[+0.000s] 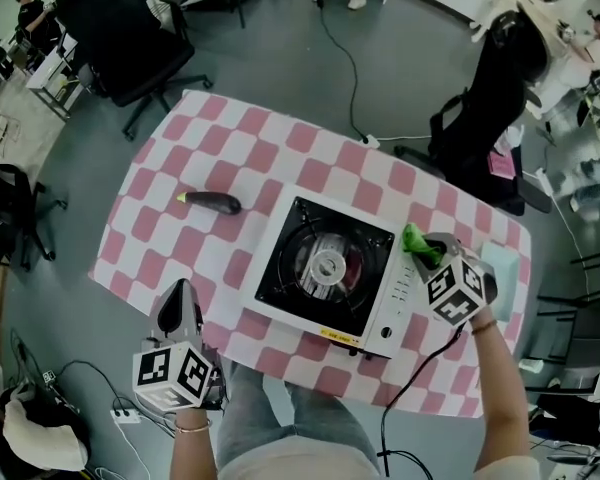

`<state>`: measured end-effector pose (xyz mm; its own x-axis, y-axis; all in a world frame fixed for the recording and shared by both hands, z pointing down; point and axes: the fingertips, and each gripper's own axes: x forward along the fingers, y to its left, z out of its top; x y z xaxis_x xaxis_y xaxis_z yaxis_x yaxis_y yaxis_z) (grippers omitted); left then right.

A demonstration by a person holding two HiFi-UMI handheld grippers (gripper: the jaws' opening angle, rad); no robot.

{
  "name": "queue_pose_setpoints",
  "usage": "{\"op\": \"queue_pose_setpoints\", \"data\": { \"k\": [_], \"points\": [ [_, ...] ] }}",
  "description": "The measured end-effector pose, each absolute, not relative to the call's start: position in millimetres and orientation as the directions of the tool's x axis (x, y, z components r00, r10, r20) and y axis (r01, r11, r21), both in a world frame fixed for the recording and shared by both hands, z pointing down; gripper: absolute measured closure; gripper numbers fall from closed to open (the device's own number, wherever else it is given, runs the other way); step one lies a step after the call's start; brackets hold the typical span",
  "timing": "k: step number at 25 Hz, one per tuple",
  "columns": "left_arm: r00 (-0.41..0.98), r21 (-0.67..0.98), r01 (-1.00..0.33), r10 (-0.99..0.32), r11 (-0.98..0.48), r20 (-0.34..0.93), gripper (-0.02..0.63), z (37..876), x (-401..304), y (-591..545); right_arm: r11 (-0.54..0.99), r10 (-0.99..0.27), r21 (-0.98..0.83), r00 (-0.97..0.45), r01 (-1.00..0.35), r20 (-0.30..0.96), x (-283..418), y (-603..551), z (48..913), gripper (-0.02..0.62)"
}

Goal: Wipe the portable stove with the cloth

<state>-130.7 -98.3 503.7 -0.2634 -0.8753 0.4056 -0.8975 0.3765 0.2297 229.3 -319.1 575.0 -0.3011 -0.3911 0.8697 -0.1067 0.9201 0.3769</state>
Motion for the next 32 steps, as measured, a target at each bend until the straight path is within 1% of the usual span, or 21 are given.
{"op": "queue_pose_setpoints", "data": {
  "k": [13,32],
  "points": [
    [-0.242,0.248,-0.899,-0.882,0.361,0.405,0.606,500,-139,-101,0.92,-0.392,0.379,-0.277,-0.101,0.877,230,-313,575,0.518],
    [-0.192,0.23,-0.925,-0.896,0.301,0.401,0.606,491,-140,-103,0.931,-0.365,0.346,-0.286,-0.116,0.886,229,-278,575,0.518]
  ]
}}
